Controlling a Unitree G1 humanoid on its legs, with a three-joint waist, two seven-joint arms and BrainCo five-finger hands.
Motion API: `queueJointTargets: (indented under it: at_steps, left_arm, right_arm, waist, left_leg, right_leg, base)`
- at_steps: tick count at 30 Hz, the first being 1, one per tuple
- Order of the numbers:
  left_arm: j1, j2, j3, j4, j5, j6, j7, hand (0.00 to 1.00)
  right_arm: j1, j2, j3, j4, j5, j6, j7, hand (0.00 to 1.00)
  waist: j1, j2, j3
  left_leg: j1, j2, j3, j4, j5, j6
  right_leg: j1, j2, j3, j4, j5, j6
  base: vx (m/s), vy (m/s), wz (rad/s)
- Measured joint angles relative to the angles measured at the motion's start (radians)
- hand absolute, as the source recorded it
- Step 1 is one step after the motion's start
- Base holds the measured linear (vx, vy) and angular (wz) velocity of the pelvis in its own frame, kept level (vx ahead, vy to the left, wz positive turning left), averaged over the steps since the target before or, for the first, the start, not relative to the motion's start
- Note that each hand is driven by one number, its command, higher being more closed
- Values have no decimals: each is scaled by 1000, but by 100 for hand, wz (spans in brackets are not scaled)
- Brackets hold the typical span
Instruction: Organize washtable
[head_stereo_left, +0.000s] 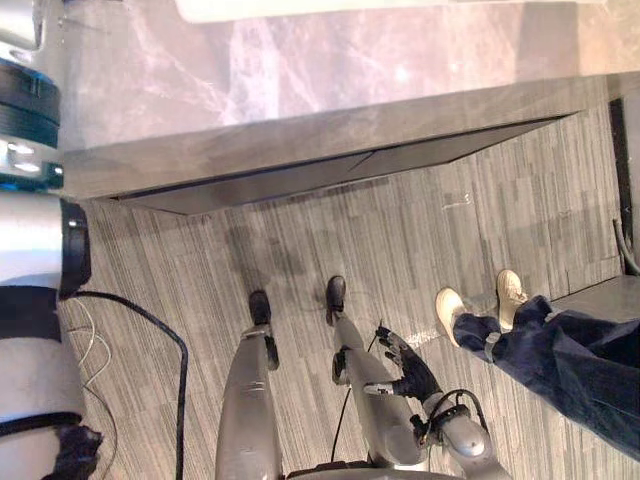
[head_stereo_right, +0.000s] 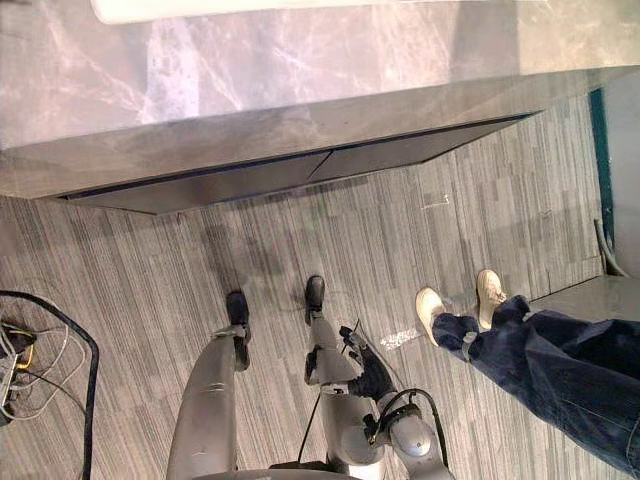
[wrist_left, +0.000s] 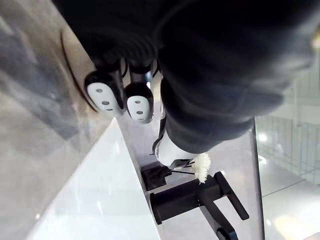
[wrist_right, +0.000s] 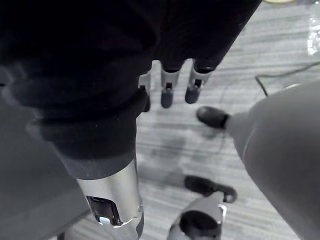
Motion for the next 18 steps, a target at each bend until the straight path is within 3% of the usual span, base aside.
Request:
queueJointTargets:
  at_steps: [4, 9, 12, 18]
  left_arm:
    - [-4, -11, 2, -2, 0, 0, 0, 100]
    - [-4, -3, 20, -5, 0, 0, 0, 100]
    - [-3, 2, 22, -8, 0, 0, 0, 100]
    - [49, -7, 66, -8, 0, 0, 1, 100]
  right_arm:
    - [51, -7, -4, -35, 0, 0, 0, 0]
    - [89, -14, -15, -82, 11, -8, -1, 0]
    - [103, -26, -22, -90, 13, -12, -2, 0]
    - [124, -31, -45, -91, 31, -15, -1, 0]
  waist:
    - [26, 19, -2]
    - [35, 26, -5]
    - [55, 26, -6]
    - [60, 42, -35]
  left_leg:
    - [-21, 27, 1, 50, -35, -3]
    - [-39, 49, 5, 70, -49, -2]
    - [-42, 65, 21, 81, -57, -5]
    - [-49, 84, 29, 95, -69, -13]
  right_leg:
    - [1, 17, -13, 0, 2, 0]
    - [-6, 32, -20, 0, 1, 2]
    - [-11, 34, -41, 1, 2, 1]
    - [-16, 45, -40, 1, 28, 35]
  base:
    - [37, -17, -14]
    - [2, -39, -7]
    - [-6, -36, -20]
    - [4, -42, -8]
